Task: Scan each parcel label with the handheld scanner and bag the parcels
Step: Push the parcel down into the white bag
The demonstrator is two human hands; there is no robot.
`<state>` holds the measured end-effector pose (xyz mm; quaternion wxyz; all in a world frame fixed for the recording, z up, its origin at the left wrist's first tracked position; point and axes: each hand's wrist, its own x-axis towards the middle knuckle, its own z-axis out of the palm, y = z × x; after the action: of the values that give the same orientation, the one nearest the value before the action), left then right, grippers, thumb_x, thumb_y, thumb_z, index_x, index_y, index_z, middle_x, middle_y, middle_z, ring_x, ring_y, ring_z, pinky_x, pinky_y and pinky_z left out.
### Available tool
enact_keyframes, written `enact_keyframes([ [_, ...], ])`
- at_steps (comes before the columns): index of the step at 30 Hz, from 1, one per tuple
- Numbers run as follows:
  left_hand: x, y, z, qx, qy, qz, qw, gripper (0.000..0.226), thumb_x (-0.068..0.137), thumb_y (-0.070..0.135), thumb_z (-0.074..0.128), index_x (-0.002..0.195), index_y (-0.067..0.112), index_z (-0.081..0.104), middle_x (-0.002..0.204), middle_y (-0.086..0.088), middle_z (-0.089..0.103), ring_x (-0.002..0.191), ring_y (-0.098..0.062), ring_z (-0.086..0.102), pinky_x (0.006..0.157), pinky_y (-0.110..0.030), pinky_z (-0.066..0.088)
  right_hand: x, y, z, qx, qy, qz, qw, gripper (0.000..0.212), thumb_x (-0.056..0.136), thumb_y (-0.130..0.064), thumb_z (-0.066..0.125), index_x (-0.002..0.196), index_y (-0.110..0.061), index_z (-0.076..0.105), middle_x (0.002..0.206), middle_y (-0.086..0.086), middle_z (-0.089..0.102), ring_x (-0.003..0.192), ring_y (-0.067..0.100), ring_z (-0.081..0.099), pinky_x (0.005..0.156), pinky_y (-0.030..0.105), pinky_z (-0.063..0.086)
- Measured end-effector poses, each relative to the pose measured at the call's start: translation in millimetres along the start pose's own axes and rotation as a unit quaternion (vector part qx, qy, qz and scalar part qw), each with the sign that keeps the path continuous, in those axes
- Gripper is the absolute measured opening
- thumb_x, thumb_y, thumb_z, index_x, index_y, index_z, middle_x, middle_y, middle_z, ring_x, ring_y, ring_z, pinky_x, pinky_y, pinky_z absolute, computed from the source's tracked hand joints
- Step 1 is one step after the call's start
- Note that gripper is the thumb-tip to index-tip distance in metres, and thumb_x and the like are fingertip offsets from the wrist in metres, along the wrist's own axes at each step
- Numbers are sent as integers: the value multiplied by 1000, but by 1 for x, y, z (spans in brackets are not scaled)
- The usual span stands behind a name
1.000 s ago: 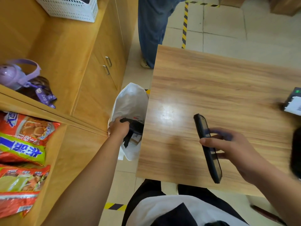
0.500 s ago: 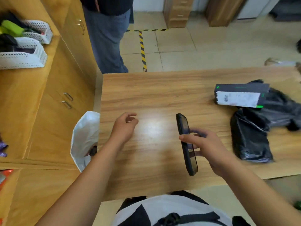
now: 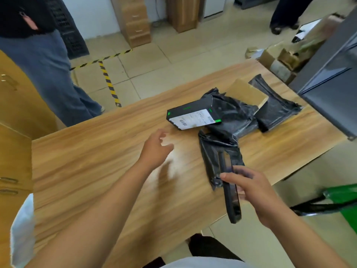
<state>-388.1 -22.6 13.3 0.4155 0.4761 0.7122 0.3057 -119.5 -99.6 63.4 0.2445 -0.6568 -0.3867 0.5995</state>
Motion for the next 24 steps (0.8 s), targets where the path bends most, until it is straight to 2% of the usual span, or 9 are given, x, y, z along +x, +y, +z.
enact_keyframes([
  [2,32,31,12,55,-2,50,997,58,84,11,68,137,24,51,127,4,52,107,-14,52,72,-19,46,7,0,-19,17,10,-3,1000,61,57,-48,88,111,-24,75,100,3,78,96,23,71,82,40,54],
  [6,92,83,31,222,-54,108,967,79,80,5,69,149,24,36,149,-7,41,129,-28,45,90,-29,42,19,0,-47,41,13,-8,999,21,71,-34,87,91,-31,81,96,20,73,71,15,72,56,26,55],
  [8,111,97,40,273,-82,104,953,78,80,5,71,148,23,38,148,-8,42,131,-28,44,94,-33,41,22,1,-57,52,20,-6,998,15,74,-31,86,89,-31,81,92,18,75,60,10,71,49,19,52],
  [10,121,100,47,289,-92,102,947,64,79,4,71,138,20,51,139,-8,53,123,-29,51,96,-39,46,24,5,-64,55,23,-4,998,22,73,-33,86,93,-26,80,88,10,78,63,10,73,53,25,55],
  [12,123,98,50,290,-78,102,948,51,77,5,72,126,19,61,126,-5,62,112,-29,58,92,-41,50,24,7,-68,54,24,1,998,31,72,-35,86,99,-24,79,89,6,80,73,16,74,70,39,58],
  [14,120,94,47,279,-67,99,953,49,75,10,77,120,23,64,120,0,65,107,-26,60,91,-41,52,26,9,-69,52,25,7,998,33,72,-35,86,101,-23,78,90,7,80,76,19,74,78,46,59],
  [17,105,83,29,230,-49,71,969,45,74,21,81,117,29,67,114,5,67,99,-22,65,87,-42,55,30,6,-66,48,13,0,999,35,72,-35,86,104,-23,78,97,13,78,73,16,73,69,38,54],
  [20,77,64,0,92,-14,20,995,41,76,21,82,115,28,70,104,6,73,92,-17,70,80,-36,56,35,0,-55,39,-10,-2,999,46,73,-35,87,114,-20,74,102,9,79,89,21,73,73,35,53],
  [24,20,23,-39,-79,13,-66,995,31,79,19,82,108,26,74,99,7,76,97,-13,69,75,-31,49,41,-14,-28,10,-60,-18,998,34,72,-33,86,103,-23,77,88,-5,81,81,19,75,62,30,53],
])
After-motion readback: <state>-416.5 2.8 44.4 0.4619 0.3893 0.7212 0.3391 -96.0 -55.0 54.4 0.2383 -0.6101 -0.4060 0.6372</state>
